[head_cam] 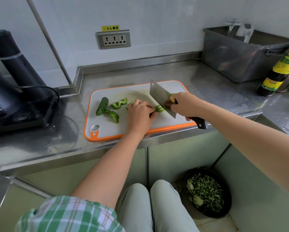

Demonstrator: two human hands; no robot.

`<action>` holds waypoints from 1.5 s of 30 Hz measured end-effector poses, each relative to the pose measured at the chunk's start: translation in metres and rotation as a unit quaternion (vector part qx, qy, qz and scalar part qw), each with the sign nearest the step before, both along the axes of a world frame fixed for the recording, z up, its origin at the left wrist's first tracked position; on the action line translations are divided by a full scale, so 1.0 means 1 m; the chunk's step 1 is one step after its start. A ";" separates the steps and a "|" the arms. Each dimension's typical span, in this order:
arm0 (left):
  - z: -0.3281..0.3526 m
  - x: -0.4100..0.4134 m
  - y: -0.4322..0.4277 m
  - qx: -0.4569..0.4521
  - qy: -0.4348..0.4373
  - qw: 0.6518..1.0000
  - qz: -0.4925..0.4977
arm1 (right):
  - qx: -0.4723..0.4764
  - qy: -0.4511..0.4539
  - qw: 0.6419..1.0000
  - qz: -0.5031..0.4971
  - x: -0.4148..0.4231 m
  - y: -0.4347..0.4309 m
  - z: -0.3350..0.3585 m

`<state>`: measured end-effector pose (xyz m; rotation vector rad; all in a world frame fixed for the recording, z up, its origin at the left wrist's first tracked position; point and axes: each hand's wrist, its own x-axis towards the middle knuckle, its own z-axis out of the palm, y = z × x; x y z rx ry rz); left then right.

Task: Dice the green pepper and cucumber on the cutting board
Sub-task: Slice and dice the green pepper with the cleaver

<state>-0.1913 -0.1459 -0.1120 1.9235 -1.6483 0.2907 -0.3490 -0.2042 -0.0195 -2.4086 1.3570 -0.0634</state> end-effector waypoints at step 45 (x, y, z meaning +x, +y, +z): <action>0.000 0.000 0.001 -0.005 0.005 1.000 -0.004 | -0.017 0.006 1.000 0.020 0.001 0.004 -0.008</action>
